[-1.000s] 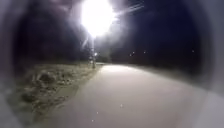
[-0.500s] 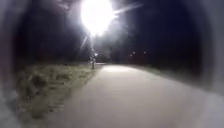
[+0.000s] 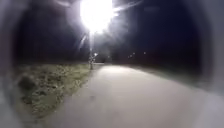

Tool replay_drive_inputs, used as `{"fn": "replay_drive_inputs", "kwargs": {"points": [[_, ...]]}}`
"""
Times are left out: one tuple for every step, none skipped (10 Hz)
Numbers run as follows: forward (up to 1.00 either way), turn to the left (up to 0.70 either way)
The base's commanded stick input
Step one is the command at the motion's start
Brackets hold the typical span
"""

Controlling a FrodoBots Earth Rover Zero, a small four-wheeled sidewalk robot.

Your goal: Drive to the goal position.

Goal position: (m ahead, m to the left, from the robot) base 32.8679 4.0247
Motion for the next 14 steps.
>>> {"fn": "replay_drive_inputs", "kwargs": {"points": [[1.00, 0.00], [1.00, 0.00], [1.00, 0.00], [1.00, 0.00], [1.00, 0.00], [1.00, 0.00], [1.00, 0.00], [1.00, 0.00], [1.00, 0.00], [1.00, 0.00], [1.00, 0.00], [1.00, 0.00], [1.00, 0.00], [1.00, 0.00]]}}
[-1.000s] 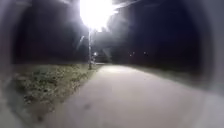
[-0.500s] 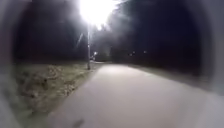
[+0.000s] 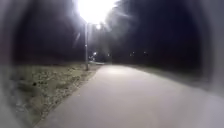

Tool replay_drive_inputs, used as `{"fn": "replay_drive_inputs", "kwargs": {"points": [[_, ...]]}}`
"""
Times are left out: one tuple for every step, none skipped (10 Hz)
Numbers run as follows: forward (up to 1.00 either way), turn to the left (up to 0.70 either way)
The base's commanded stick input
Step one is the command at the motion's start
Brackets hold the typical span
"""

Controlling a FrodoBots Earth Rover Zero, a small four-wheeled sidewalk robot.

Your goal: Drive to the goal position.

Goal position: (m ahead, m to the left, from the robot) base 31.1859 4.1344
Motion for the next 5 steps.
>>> {"fn": "replay_drive_inputs", "kwargs": {"points": [[1.00, 0.00], [1.00, 0.00], [1.00, 0.00], [1.00, 0.00], [1.00, 0.00]]}}
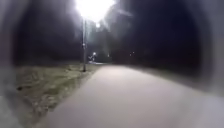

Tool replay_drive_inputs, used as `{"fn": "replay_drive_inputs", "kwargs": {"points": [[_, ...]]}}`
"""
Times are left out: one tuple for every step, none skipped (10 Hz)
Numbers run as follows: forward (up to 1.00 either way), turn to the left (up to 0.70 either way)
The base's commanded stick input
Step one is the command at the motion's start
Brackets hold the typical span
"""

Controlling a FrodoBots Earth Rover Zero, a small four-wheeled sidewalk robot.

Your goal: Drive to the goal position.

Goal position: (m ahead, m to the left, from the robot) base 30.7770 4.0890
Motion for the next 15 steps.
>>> {"fn": "replay_drive_inputs", "kwargs": {"points": [[1.00, 0.00], [1.00, 0.00], [1.00, 0.00], [1.00, 0.00], [1.00, 0.00], [1.00, 0.00], [1.00, 0.00], [1.00, 0.00], [1.00, 0.00], [1.00, 0.00], [1.00, 0.00], [1.00, 0.00], [1.00, 0.00], [1.00, 0.00], [1.00, 0.00]]}}
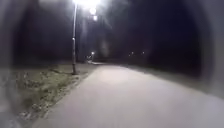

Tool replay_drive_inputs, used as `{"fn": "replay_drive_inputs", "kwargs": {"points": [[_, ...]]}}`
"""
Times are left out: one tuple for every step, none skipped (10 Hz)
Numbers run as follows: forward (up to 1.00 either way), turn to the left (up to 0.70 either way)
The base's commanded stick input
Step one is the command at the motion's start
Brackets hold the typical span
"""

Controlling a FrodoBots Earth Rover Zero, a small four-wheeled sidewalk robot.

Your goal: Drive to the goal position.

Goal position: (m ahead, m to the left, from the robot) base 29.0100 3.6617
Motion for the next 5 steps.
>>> {"fn": "replay_drive_inputs", "kwargs": {"points": [[1.00, 0.00], [1.00, 0.00], [1.00, 0.00], [1.00, 0.00], [1.00, 0.00]]}}
